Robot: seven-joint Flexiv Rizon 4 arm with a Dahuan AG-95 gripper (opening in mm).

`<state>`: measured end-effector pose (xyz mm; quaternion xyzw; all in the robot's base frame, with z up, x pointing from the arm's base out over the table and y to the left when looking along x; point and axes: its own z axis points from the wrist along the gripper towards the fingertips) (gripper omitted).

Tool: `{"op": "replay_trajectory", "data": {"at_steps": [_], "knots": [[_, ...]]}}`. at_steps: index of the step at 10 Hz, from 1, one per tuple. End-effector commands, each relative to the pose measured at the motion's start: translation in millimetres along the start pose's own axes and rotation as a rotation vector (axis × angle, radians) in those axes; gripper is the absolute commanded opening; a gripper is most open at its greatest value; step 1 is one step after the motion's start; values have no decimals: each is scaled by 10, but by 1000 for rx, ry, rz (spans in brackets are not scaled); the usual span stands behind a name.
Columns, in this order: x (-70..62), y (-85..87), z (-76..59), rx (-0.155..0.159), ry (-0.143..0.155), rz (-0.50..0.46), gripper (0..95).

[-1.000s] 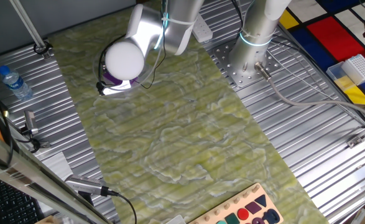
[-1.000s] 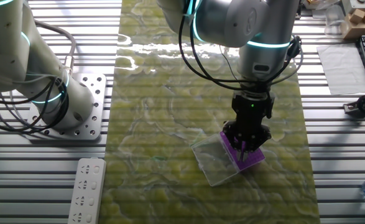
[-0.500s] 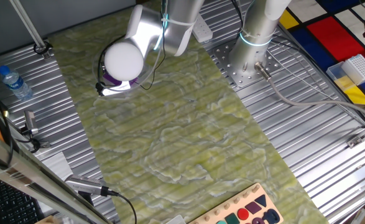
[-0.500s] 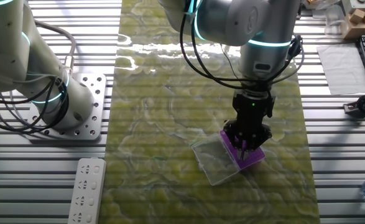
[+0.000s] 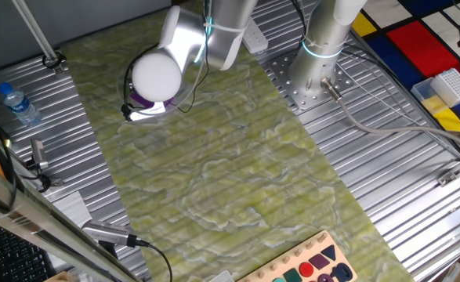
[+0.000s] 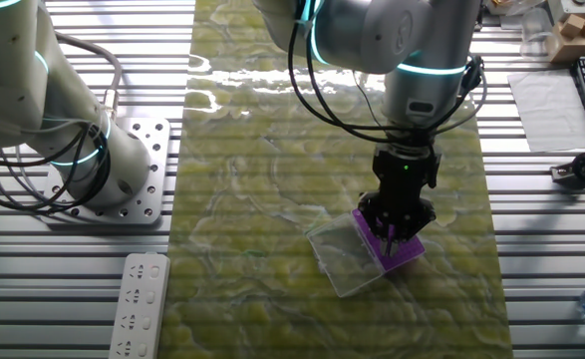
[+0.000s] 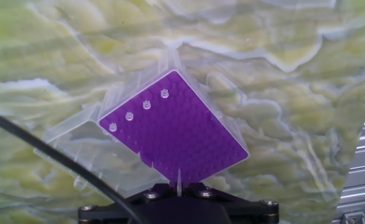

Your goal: Insert a small pipette tip into the holder for small pipette tips

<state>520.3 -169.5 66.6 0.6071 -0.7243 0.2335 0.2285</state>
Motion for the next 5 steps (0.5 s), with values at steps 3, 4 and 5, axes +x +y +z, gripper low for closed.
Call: {"op": "replay_trajectory", "data": {"at_steps": [3,4,5], "knots": [[-6,0,-4,1,2,0,190],[-8,-3,-8,1,2,1,190],[-10,-5,-12,0,2,2,190]]}}
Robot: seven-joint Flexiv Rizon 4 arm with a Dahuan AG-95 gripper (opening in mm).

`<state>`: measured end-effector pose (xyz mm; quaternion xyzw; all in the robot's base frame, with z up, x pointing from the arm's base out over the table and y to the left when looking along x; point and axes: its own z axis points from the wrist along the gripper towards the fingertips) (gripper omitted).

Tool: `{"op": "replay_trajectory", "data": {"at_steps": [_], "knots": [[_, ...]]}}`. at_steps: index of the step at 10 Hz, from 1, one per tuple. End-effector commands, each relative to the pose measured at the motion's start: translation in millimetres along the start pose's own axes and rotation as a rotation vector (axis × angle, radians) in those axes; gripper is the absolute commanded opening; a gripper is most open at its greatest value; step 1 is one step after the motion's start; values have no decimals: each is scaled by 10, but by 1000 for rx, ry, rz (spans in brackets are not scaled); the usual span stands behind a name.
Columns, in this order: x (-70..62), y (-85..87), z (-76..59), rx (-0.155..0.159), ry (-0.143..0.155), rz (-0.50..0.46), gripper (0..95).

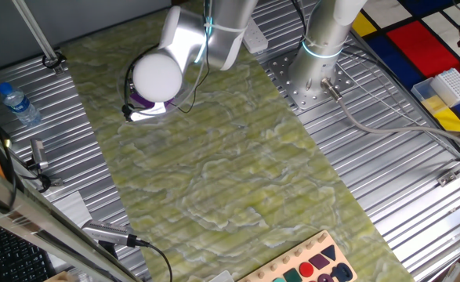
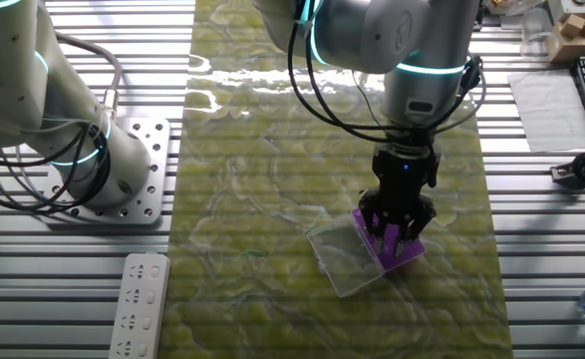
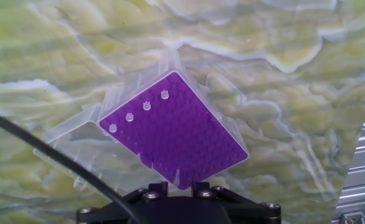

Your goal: Insert a small pipette tip into the holder for small pipette tips

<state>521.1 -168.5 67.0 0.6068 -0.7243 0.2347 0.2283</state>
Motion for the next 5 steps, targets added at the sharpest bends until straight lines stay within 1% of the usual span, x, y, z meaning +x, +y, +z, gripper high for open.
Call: {"op": "replay_trajectory", "data": {"at_steps": [1,2,3,4,5], "knots": [[-2,1,-6,-3,-2,-3,190],[10,8,-26,-3,-7,9,190],[33,21,-65,-9,-23,50,190],[78,53,-141,-31,-94,192,0],[105,73,-190,-53,-147,289,0]]}}
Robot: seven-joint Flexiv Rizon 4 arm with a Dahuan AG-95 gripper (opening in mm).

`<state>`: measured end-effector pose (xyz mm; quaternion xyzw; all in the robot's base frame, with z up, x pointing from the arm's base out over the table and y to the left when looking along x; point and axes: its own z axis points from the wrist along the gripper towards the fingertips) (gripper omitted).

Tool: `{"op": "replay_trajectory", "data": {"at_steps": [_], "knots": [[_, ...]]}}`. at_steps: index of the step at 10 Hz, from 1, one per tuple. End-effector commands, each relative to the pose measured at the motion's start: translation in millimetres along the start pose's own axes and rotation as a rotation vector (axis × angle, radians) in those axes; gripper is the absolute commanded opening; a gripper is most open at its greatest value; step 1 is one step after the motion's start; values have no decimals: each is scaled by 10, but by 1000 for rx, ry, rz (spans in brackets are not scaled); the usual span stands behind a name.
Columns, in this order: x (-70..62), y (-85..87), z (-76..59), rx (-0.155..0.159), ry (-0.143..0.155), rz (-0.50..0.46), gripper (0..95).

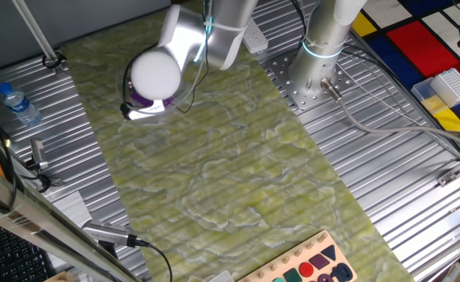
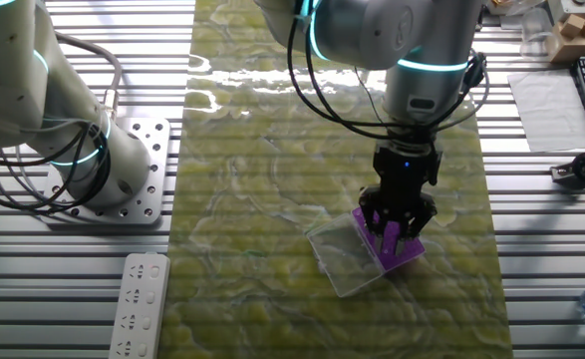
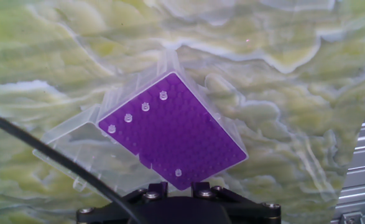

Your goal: Insert a small pipette tip into the holder for small pipette tips

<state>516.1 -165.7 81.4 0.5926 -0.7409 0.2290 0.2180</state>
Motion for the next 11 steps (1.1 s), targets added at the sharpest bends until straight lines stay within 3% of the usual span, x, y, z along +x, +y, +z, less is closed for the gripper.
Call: {"op": "replay_trajectory", "data": {"at_steps": [1,2,3,4,5,6,7,8,9,10,11], "knots": [[47,29,-130,-69,-193,333,0],[40,12,-208,-127,-272,496,0],[34,4,-229,-155,-307,562,0],[6,-31,-331,-318,-456,865,0],[-12,-50,-371,-362,-488,940,0],[-65,-96,-482,-470,-534,1092,0],[-123,-137,-603,-557,-554,1224,0],[-153,-157,-675,-572,-567,1230,0],[-113,-153,-629,-525,-570,1150,0],[53,-165,-487,-476,-580,1085,0],[169,-184,-430,-499,-591,1104,0]]}}
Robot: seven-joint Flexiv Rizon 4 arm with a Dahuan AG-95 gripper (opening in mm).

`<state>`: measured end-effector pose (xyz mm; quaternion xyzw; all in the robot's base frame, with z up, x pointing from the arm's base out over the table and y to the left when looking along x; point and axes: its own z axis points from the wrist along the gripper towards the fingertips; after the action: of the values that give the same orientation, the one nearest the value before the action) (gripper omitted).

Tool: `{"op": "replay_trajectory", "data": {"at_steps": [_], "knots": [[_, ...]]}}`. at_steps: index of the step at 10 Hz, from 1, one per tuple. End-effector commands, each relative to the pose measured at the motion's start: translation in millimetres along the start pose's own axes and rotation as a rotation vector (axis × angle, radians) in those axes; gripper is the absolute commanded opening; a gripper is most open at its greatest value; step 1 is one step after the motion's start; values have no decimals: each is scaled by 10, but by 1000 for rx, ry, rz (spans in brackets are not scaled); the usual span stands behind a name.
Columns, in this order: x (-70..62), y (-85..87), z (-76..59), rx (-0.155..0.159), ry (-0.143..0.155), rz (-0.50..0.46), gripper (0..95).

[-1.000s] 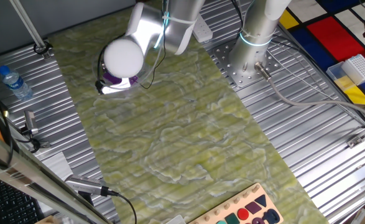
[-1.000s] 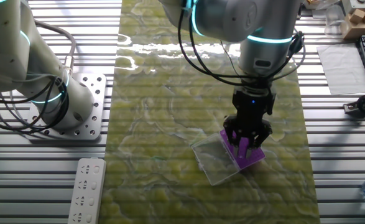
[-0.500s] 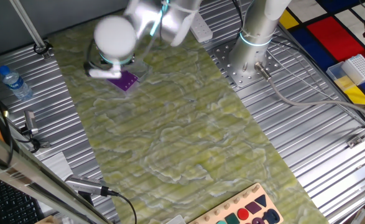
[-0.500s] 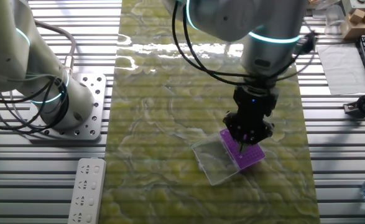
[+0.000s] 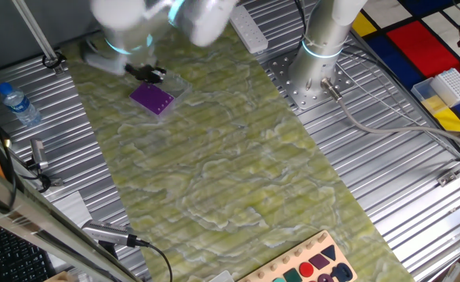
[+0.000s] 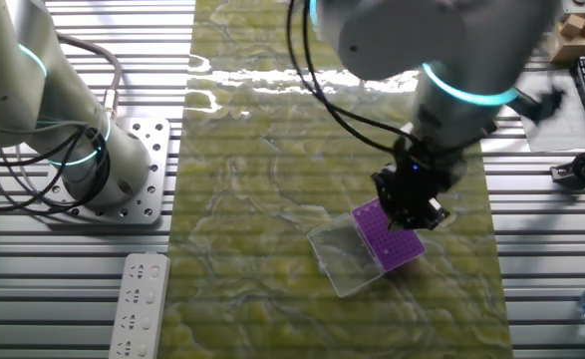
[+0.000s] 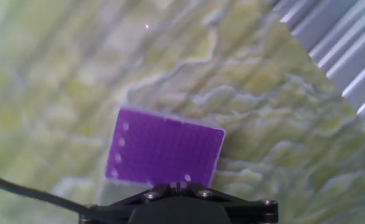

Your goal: Insert a small pipette tip into the holder for small pipette tips

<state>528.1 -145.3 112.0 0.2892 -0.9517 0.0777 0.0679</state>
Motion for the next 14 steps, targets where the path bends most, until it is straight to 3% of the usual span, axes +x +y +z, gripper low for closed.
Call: {"op": "replay_trajectory", "data": {"at_steps": [1,2,7,8,9,12,14], "knots": [[114,-223,-154,-231,-181,433,0],[114,-223,-154,-248,-160,494,0],[114,-223,-154,-291,-197,510,0],[114,-223,-154,-291,-184,525,0],[114,-223,-154,-303,-193,504,0],[114,-223,-154,-297,-177,406,0],[114,-223,-154,-282,-200,341,0]]}}
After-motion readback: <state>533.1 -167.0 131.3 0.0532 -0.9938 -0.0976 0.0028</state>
